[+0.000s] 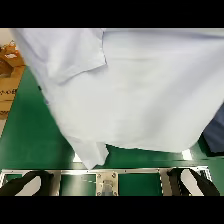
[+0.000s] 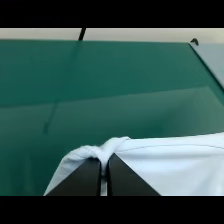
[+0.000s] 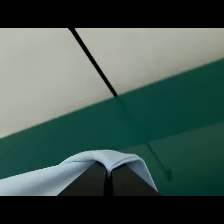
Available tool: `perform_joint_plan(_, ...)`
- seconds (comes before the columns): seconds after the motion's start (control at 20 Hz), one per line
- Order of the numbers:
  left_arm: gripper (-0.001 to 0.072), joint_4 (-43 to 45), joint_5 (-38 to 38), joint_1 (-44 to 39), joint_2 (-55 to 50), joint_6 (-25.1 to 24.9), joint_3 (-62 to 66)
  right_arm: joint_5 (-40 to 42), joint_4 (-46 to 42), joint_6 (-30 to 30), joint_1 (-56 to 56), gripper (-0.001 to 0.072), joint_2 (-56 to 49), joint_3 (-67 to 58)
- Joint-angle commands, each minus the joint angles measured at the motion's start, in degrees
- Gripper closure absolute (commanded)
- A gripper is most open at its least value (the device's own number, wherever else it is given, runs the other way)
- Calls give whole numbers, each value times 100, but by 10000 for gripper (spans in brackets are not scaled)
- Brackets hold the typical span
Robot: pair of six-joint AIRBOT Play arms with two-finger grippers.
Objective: Fold the shirts.
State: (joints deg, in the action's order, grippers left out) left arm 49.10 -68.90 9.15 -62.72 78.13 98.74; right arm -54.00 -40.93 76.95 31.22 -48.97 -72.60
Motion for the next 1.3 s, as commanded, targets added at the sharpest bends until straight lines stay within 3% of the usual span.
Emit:
perform_joint_plan(0.0,680,-245,544,-262,-1220,-481,-699,1019,107,-538,-833,699,-1244,1084)
perform_joint_plan(0.15,681,-243,1134,-719,-2549,-647,-750,1416,192,-544,-1172,699,-2955,999)
perform_joint_plan(0.3,681,-315,1895,-881,-3480,-640,-750,1322,345,-544,-1180,699,-4306,579)
perform_joint_plan(0.65,681,-345,2763,-855,-3805,-621,-732,1060,343,-562,-1176,698,-5602,-1054)
perform_joint_plan(0.8,681,-26,2041,-841,-3805,-595,-612,485,83,-555,-1132,699,-5611,-1596)
perform_joint_plan(1.0,681,879,249,-527,-3786,111,-352,-789,-525,-501,-737,699,-5558,-1687)
perform_joint_plan(1.1,681,1259,-409,-452,-3801,170,-380,-1193,-789,-503,-586,699,-5558,-1515)
perform_joint_plan(1.25,681,1283,-494,-503,-3801,247,-774,-1349,-872,-505,-555,699,-5556,-984)
